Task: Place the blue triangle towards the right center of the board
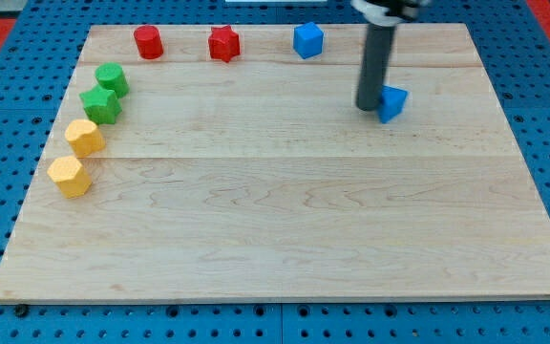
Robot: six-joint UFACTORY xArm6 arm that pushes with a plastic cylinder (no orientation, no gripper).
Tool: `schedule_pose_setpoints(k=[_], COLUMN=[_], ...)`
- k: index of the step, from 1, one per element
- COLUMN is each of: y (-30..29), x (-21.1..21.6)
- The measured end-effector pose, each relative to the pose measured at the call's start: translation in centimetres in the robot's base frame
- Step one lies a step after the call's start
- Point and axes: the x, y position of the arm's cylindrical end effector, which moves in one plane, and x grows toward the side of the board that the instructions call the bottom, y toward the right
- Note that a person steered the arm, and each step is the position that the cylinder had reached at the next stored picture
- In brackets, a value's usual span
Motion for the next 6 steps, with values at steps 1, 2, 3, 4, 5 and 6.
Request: schedule_pose_setpoints(k=[1, 2, 3, 4, 5, 6], y=[0.3, 3.0, 6.4, 6.6, 6.5, 6.5], x=[-3.0, -4.3, -3.1, -0.3, 2.8, 2.7])
